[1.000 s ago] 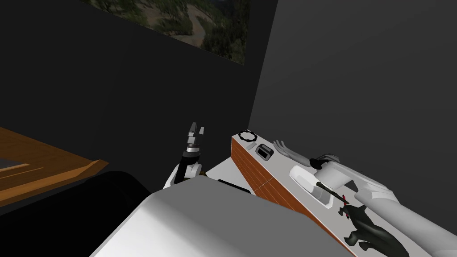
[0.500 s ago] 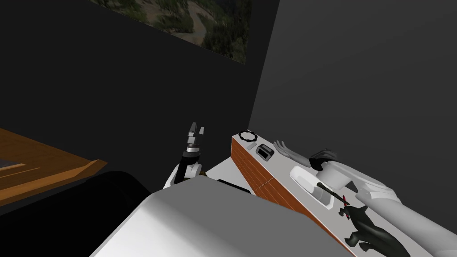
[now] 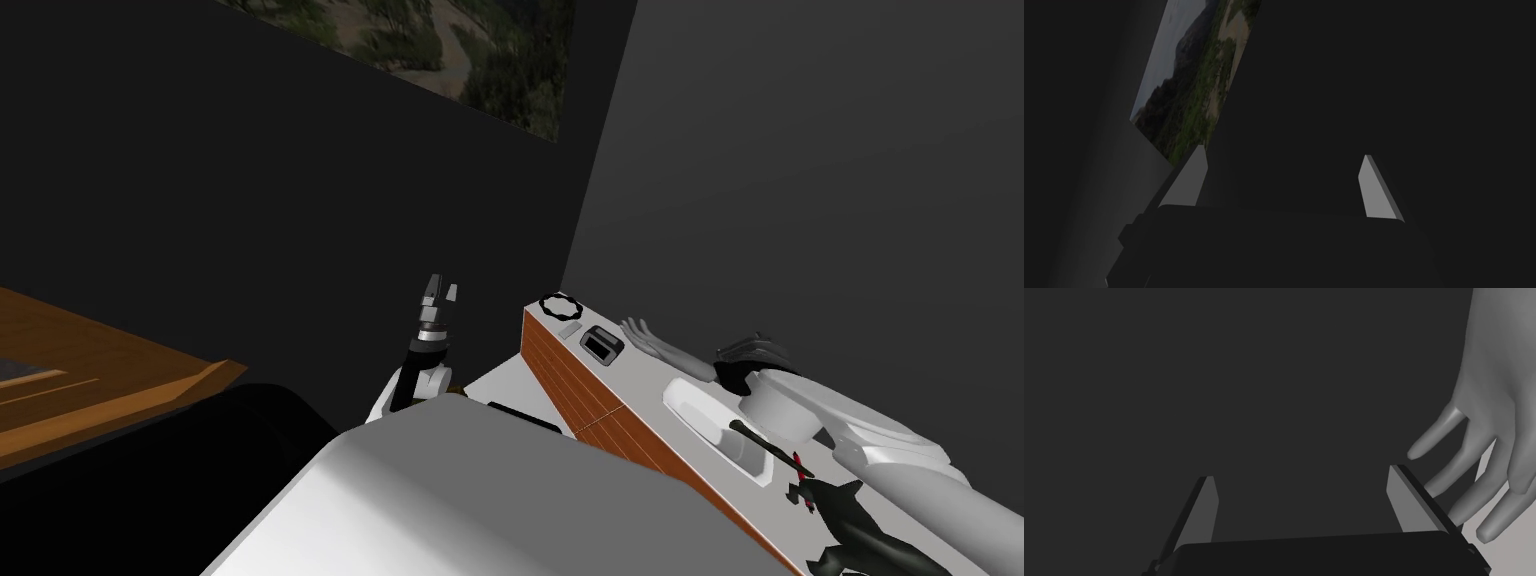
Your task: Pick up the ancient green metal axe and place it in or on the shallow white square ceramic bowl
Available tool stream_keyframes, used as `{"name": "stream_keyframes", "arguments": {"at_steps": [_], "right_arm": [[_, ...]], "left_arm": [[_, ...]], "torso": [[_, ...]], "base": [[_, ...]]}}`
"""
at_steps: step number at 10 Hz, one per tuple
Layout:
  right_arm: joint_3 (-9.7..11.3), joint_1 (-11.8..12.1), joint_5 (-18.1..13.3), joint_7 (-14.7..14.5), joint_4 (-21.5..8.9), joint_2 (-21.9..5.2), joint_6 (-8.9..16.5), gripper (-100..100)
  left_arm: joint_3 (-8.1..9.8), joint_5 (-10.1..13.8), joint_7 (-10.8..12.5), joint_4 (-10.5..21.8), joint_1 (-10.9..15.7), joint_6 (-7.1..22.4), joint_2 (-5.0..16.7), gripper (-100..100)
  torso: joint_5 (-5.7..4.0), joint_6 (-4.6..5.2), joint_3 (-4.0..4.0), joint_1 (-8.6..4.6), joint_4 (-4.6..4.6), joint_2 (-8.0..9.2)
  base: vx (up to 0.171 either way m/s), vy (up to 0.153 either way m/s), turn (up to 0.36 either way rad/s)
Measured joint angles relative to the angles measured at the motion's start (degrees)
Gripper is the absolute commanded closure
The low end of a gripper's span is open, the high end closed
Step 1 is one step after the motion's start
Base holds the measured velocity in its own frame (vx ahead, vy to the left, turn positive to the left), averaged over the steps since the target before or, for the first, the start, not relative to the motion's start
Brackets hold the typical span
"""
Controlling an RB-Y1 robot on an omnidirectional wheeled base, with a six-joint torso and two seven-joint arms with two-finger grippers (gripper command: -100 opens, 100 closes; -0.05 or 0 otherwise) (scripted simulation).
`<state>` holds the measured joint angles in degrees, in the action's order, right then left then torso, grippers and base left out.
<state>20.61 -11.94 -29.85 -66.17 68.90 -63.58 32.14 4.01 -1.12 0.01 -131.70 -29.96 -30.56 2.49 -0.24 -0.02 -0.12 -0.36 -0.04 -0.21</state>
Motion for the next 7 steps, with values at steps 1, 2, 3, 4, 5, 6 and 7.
{"name": "stream_keyframes", "arguments": {"at_steps": [1, 2, 3, 4, 5, 6, 7], "right_arm": [[-0.2, 0.2, -1.6, 1.7, 0.0, -0.3, -1.8, -100], [-0.3, 0.3, -3.3, 3.4, 0.2, -0.3, -3.5, -100], [-0.1, -0.3, -5.2, 4.4, -0.6, 0.1, -5.0, -100], [-0.2, 0.1, -6.9, 4.7, 0.1, 0.0, -5.3, -100], [-0.1, 0.1, -7.9, 4.7, 0.3, -0.1, -5.3, -100], [-1.4, 1.4, -9.2, 5.7, -1.0, -0.6, -6.3, -100], [-3.2, 1.7, -11.3, 7.5, -3.9, -0.7, -8.6, -100]], "left_arm": [[0.00, 0.0, 0.0, 0.0, 0.0, 0.0, 0.0, 0], [0.00, 0.0, 0.0, 0.0, 0.0, 0.0, 0.0, 0], [0.00, 0.0, 0.0, 0.0, 0.0, 0.0, 0.0, 0], [0.00, 0.0, 0.0, 0.0, 0.0, 0.0, 0.0, 0], [0.00, 0.0, 0.0, 0.0, 0.0, 0.0, 0.0, 0], [-0.01, 0.0, 0.0, 0.0, 0.0, 0.0, 0.0, 0], [0.00, 0.0, 0.0, 0.0, 0.0, 0.0, 0.0, 0]], "torso": [[-0.03, 0.01, 0.02, -0.13, 0.01, 0.04], [-0.05, 0.01, 0.02, -0.18, 0.01, 0.04], [-0.06, 0.00, 0.01, -0.18, 0.00, 0.01], [-0.05, 0.02, 0.01, -0.16, 0.00, 0.02], [-0.05, 0.01, 0.01, -0.14, 0.00, 0.01], [0.00, 0.00, -0.07, 0.13, -0.03, -0.14], [0.04, 0.01, -0.10, 0.21, -0.04, -0.17]], "base": [[-0.005, -0.015, 0.000], [-0.001, -0.011, -0.001], [0.000, 0.000, 0.000], [0.000, 0.000, 0.000], [0.058, 0.091, 0.107], [0.058, 0.105, 0.042], [0.014, 0.075, -0.015]]}}
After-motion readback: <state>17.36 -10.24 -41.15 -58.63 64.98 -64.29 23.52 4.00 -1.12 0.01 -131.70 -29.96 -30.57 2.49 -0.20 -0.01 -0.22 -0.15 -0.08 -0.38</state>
